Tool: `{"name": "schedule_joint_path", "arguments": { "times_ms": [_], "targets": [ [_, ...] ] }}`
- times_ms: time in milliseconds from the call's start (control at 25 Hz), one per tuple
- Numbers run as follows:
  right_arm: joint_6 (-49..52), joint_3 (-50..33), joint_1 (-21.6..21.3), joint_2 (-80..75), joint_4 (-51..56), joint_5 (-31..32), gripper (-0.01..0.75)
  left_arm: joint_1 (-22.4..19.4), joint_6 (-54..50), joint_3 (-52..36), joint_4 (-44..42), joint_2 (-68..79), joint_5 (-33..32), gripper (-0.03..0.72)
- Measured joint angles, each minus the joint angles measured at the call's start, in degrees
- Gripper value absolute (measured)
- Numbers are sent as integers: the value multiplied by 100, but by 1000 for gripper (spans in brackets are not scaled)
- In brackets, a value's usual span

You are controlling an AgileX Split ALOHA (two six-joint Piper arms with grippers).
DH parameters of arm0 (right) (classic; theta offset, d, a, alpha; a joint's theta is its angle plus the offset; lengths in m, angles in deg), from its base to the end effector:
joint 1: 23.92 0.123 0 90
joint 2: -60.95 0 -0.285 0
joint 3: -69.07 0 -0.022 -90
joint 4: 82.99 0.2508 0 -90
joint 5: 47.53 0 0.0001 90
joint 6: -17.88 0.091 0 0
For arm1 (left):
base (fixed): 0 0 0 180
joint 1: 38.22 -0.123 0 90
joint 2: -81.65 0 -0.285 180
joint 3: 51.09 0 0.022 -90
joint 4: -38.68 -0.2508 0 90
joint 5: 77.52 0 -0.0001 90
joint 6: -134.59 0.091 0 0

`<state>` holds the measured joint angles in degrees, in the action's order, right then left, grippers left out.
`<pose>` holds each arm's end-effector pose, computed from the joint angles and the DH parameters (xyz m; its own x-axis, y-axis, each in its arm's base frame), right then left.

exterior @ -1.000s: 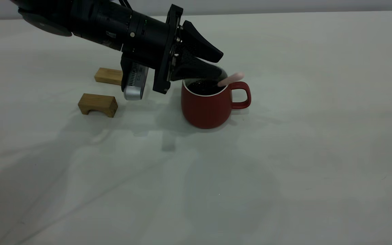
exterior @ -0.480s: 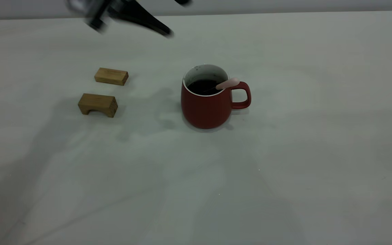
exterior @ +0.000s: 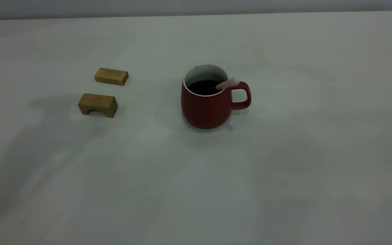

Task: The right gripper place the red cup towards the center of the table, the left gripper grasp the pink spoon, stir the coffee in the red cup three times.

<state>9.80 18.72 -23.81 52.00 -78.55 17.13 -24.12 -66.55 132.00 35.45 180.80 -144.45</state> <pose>-0.0018 0.0064 0.2636 -0.5480 -0.1084 -0.8295 -0.1196 0.9915 -0.0505 0.3150 -0.0743 0.3129 -0.9498 -0.1115 -0.2925 -0.1003 0.9935 -0.0530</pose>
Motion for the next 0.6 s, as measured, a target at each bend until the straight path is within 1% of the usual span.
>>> {"name": "schedule_joint_path", "arguments": {
  "times_ms": [120,200,280,400,600],
  "targets": [
    [0,0,0,0,0,0,582,-4,96,-69,-1084,-360,0,419],
    [0,0,0,0,0,0,582,-4,193,-268,-1459,-591,0,414],
    [0,0,0,0,0,0,582,-4,390,-579,-1616,-906,0,412],
    [0,0,0,0,0,0,582,-4,704,-1269,-1635,-1516,0,411],
    [0,0,0,0,0,0,582,-4,806,-2793,-1647,-2865,0,411]
  ]
}}
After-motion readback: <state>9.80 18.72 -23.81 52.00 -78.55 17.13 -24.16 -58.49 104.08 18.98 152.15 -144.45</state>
